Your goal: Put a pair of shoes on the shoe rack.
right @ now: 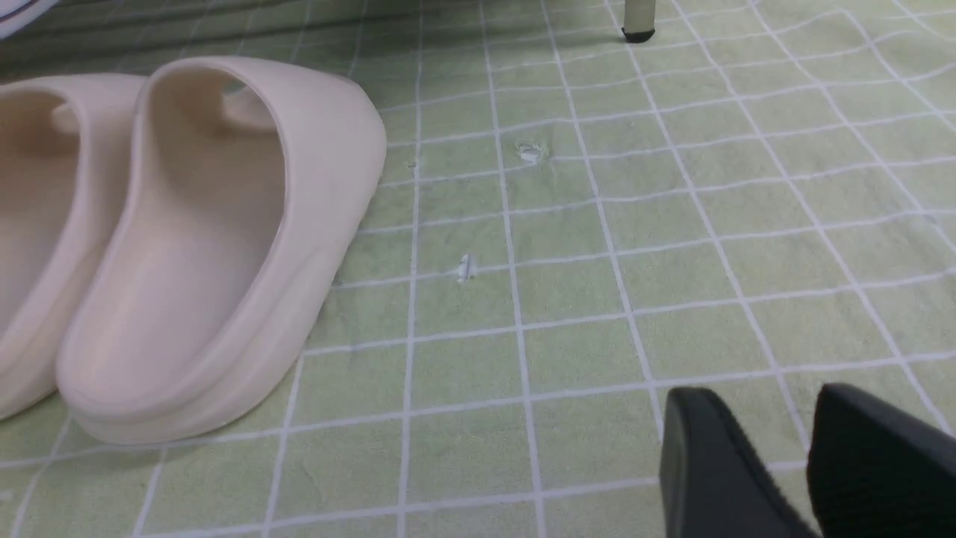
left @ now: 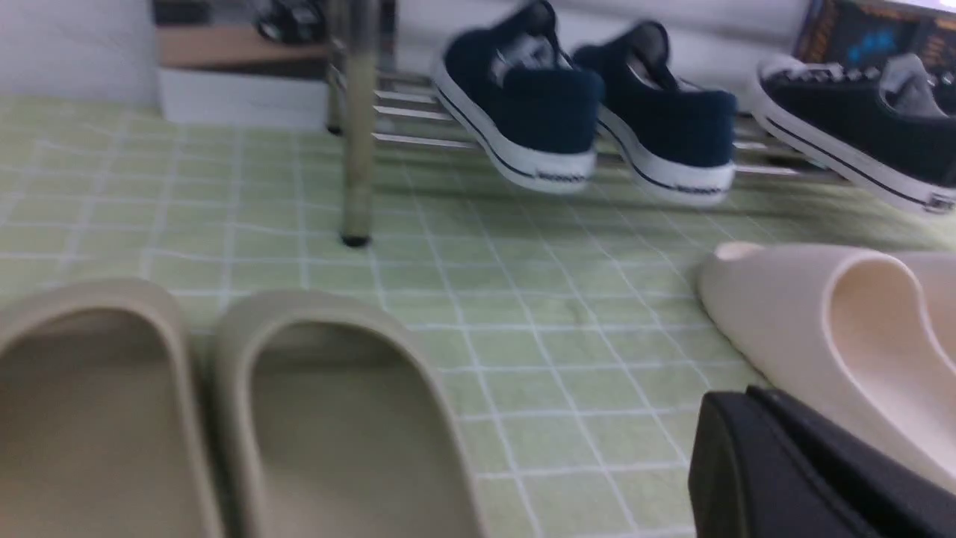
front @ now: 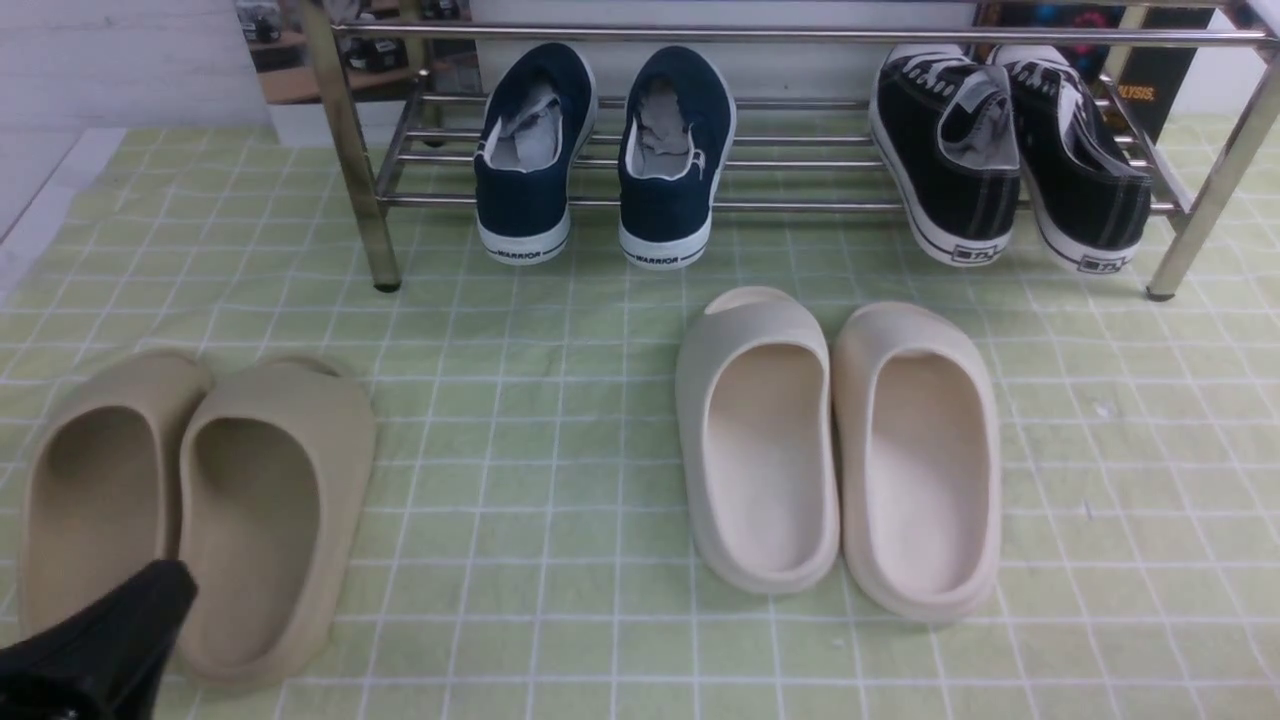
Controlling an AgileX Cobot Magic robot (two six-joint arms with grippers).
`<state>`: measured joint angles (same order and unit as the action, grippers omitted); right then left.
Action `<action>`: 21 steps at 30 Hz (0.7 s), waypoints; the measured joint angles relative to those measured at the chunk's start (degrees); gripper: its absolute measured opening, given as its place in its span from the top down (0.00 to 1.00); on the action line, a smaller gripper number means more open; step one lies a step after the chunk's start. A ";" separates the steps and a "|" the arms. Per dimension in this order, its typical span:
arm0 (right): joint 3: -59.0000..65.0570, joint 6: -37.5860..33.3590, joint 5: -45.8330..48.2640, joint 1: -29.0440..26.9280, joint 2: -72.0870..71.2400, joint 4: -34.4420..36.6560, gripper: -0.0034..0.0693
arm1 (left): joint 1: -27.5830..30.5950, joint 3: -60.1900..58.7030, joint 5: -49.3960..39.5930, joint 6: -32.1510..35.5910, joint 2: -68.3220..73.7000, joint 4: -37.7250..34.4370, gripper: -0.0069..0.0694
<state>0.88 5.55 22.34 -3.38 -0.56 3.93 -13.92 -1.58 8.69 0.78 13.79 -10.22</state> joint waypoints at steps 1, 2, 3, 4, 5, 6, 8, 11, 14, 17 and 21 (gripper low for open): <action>0.00 0.00 0.00 0.00 0.00 0.00 0.62 | 1.45 0.00 -1.63 0.39 -1.49 0.63 0.93; 0.00 0.00 0.00 0.00 0.00 0.00 0.62 | 3.46 0.00 -3.74 0.39 -3.66 1.40 0.93; 0.00 0.00 0.00 0.00 0.00 0.00 0.62 | 4.08 0.00 -4.72 0.27 -4.38 1.73 0.93; 0.00 0.00 0.00 0.00 0.00 0.00 0.62 | 6.29 0.00 -9.19 -0.78 -7.07 3.14 0.93; 0.00 0.00 0.00 0.00 0.00 0.00 0.62 | 7.22 0.00 -12.53 -2.27 -8.36 4.17 0.93; 0.00 0.00 0.00 0.00 0.00 0.00 0.62 | 8.64 0.00 -17.42 -4.86 -10.81 5.73 0.93; 0.00 0.00 0.00 0.00 0.00 0.00 0.62 | 9.19 0.00 -21.09 -6.60 -12.21 6.77 0.93; 0.00 0.00 0.00 0.00 0.00 0.00 0.62 | 9.61 -0.14 -29.90 -9.84 -14.21 9.06 0.93; 0.00 0.00 0.00 0.00 0.00 0.00 0.62 | 9.61 -0.14 -31.42 -9.71 -14.37 10.22 0.93; 0.00 0.00 0.00 0.00 0.00 0.00 0.62 | 9.61 -0.14 -31.54 -9.55 -14.37 10.72 0.93; 0.00 0.00 0.00 0.00 0.00 0.00 0.62 | 9.61 -0.14 -31.54 -9.49 -14.37 10.78 0.93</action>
<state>0.88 5.55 22.34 -3.38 -0.56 3.93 -4.31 -1.73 -22.85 -8.71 -0.58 0.56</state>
